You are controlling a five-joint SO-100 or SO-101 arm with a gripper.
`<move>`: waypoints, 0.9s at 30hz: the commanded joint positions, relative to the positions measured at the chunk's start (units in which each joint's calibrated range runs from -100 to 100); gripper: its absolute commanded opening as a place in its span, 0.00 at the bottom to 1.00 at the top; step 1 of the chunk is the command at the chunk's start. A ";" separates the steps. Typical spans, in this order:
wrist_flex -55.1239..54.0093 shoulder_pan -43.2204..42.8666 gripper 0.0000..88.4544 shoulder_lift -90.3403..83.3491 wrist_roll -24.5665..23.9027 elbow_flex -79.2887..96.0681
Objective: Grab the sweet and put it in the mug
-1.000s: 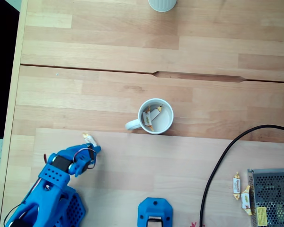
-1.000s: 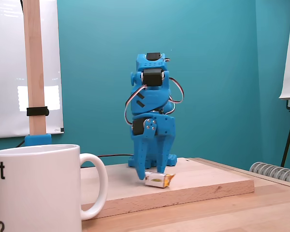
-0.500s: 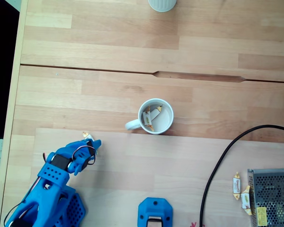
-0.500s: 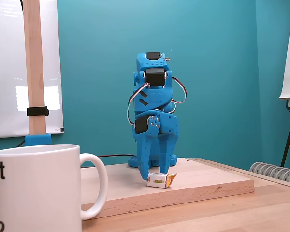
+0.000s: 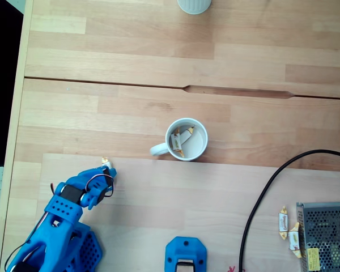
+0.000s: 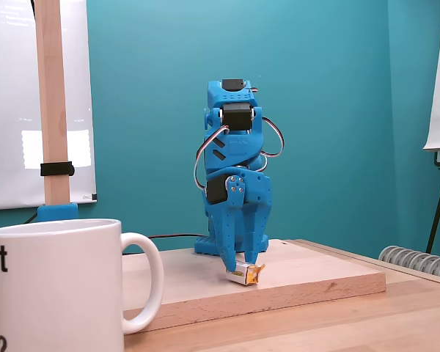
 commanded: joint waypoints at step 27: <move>-0.51 19.55 0.03 -27.63 0.39 -14.56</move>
